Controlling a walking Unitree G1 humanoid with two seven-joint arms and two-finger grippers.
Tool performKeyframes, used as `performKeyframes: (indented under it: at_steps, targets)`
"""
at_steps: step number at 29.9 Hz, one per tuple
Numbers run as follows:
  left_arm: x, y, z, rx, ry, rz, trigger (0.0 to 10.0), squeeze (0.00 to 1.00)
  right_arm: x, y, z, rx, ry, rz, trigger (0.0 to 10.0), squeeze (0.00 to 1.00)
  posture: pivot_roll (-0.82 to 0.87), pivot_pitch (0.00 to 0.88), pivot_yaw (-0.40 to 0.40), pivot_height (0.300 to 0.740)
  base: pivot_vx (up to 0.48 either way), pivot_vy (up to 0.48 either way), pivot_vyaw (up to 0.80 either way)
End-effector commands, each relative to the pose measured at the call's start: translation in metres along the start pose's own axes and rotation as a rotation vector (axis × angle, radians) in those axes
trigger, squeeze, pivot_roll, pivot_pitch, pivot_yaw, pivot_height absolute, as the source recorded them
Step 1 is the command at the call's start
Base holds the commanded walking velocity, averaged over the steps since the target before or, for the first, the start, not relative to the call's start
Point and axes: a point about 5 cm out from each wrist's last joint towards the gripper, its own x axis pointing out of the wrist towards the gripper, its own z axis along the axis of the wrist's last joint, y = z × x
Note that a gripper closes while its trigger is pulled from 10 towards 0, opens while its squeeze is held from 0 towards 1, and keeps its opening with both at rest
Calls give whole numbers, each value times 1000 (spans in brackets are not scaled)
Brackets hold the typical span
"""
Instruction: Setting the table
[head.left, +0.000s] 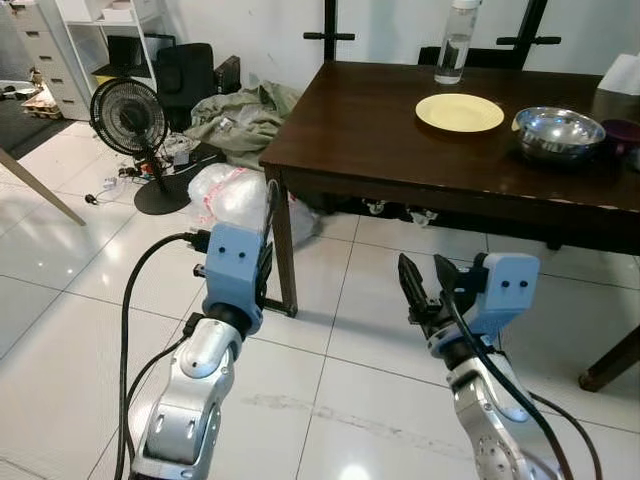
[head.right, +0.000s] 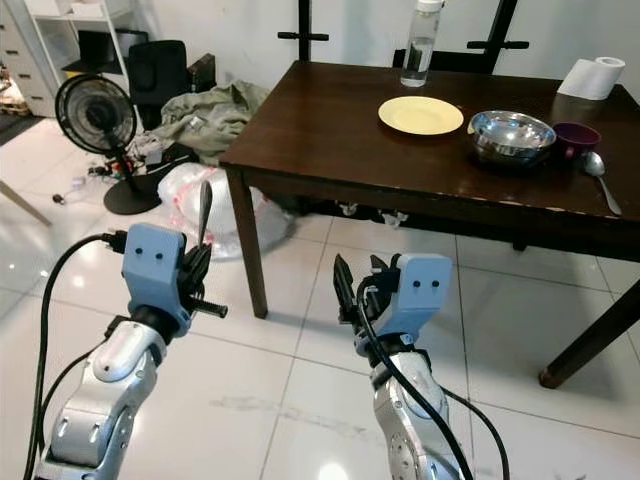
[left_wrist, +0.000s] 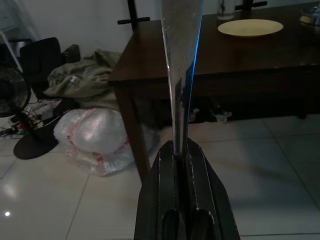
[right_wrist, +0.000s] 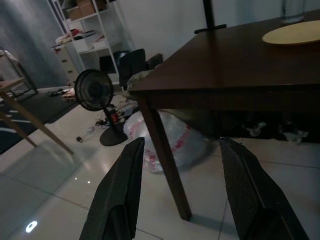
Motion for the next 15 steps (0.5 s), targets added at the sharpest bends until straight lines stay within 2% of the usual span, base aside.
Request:
performKeyframes:
  at_steps: [1, 15]
  targets:
    - [-1, 0, -7, 0, 30, 1, 10000, 0, 0, 1, -1, 7, 3, 6, 10000, 0, -51, 72, 126, 740, 0, 0, 800]
    - [0, 0, -7, 6, 32, -3, 10000, 0, -1, 0, -2, 7, 4, -9, 10000, 0, -51, 74, 129, 740, 0, 0, 800]
